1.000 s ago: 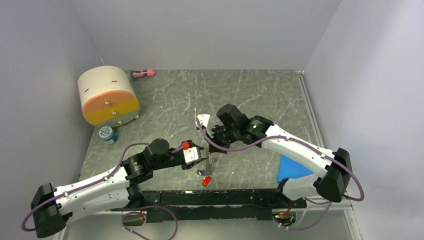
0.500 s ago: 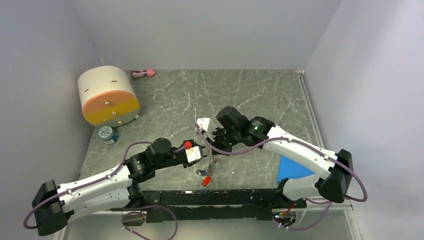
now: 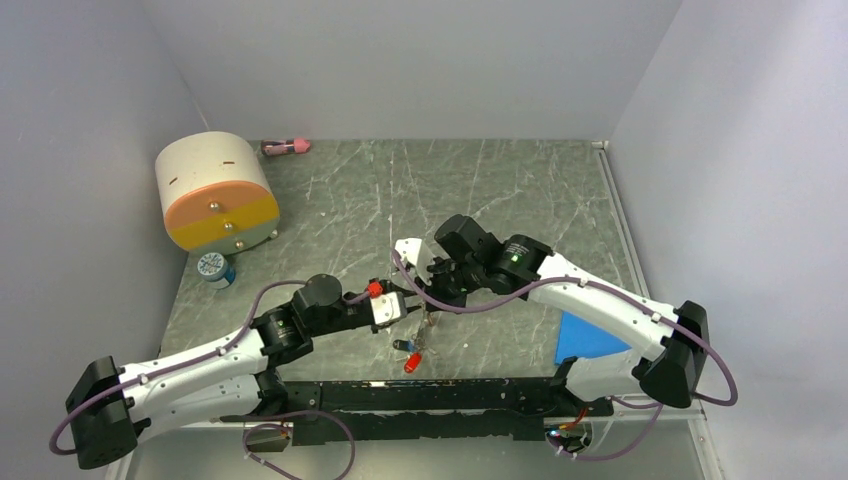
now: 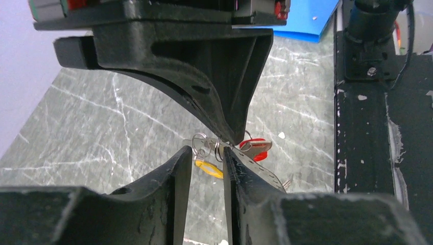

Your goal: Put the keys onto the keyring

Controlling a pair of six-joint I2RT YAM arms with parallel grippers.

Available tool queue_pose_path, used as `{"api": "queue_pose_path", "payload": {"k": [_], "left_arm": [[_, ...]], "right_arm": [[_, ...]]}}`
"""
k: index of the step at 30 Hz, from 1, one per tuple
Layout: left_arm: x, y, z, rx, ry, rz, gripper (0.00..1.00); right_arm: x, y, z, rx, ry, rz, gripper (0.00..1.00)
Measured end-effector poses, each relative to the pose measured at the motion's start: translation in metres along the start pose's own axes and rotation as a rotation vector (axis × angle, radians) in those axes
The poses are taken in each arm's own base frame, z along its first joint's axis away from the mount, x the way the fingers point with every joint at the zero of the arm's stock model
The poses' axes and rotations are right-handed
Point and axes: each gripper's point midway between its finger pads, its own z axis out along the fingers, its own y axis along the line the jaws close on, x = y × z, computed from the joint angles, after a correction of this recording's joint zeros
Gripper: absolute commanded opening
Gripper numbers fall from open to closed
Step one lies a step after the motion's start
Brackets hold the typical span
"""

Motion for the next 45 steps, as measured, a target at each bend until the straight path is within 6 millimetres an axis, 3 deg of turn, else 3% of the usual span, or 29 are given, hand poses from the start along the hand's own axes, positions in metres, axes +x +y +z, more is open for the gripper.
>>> {"api": "queue_pose_path", "payload": {"k": [3,20,24,28,32,39,43,45], "left_arm": [[-0.006,-0.001,0.003,0.013,-0.028,0.004,0.27],[0.009,-0.015,0.013,0.090,0.019,-0.011,0.26],[0.008,-0.016,0.013,0.097,0.013,-0.012,0.17],[0.007,-0.016,0.013,0.096,0.011,-0.013,0.16],[0.007,-0.016,0.013,0.096,0.010,-0.016,0.03],[0.005,-0.016,0.010,0.090,0.006,-0.037,0.06],[0.005,-0.016,0.008,0.081,-0.002,-0.042,0.03],[0.005,-0.016,0.007,0.080,-0.001,-0.049,0.03]], "right_arm": [[0.002,0.001,-0.002,0.001,-0.002,-0.001,0.00],[0.004,0.002,-0.003,0.001,-0.003,-0.002,0.00],[0.004,0.002,-0.003,0.001,-0.003,-0.004,0.00],[0.005,0.002,-0.003,0.002,-0.002,-0.009,0.00],[0.005,0.001,-0.003,0.003,-0.002,-0.015,0.00],[0.004,0.002,-0.003,0.002,-0.005,-0.028,0.00],[0.002,0.002,-0.003,0.002,-0.014,-0.034,0.00],[0.002,0.002,-0.003,0.003,-0.015,-0.035,0.09]]}}
